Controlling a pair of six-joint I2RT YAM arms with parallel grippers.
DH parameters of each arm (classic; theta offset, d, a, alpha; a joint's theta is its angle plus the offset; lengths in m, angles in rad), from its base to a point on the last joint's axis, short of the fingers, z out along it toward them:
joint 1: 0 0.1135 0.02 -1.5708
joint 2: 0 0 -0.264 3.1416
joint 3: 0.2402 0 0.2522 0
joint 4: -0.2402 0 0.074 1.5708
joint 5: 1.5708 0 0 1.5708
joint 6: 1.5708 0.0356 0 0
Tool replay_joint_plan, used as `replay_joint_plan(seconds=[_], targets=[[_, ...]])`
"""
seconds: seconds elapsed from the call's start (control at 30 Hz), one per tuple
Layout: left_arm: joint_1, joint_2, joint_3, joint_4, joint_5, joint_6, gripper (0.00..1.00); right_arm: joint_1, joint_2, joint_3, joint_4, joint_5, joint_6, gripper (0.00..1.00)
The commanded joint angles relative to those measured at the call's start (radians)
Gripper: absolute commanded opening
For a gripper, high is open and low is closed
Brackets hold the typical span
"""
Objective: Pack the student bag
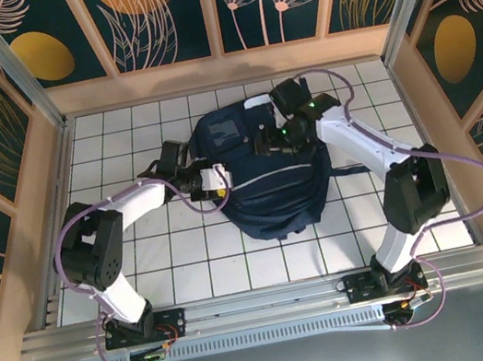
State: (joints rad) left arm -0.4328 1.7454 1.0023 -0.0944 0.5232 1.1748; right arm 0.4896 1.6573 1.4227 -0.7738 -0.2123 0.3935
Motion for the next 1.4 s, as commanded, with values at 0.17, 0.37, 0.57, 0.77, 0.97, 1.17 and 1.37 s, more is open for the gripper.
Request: replay_joint_plan(seconds=[0.17,0.37,0.57,0.77,0.97,1.17,1.37], targets=[[-0.014,0.046,0.065,-0.1,0.098,0.073,0.44,-0.007,-0.148,-0.117,0.049,-0.099,-0.074,0.64],[-0.032,-0.006,0.016,-0.087,0.141,0.055,0.43,0.114,-0.3,-0.247,0.183,-0.025,-0.435,0.67],[-0.033,-0.101,-0.084,-0.003,0.187,-0.024,0.44,0.34,-0.559,-0.582,0.521,-0.038,-1.223,0.68],[-0.033,-0.135,-0.13,0.056,0.219,-0.09,0.44,0.37,-0.45,-0.61,0.547,0.114,-1.495,0.67],[-0.032,-0.133,-0.157,0.106,0.184,-0.126,0.45,0.351,-0.364,-0.66,0.678,0.22,-1.594,0.58],[-0.032,-0.166,-0.149,0.125,0.171,-0.134,0.53,0.327,-0.355,-0.683,0.81,0.301,-1.564,0.08],[-0.032,-0.114,-0.041,0.049,0.07,-0.035,0.57,0.206,-0.47,-0.725,0.874,0.234,-1.639,0.0]])
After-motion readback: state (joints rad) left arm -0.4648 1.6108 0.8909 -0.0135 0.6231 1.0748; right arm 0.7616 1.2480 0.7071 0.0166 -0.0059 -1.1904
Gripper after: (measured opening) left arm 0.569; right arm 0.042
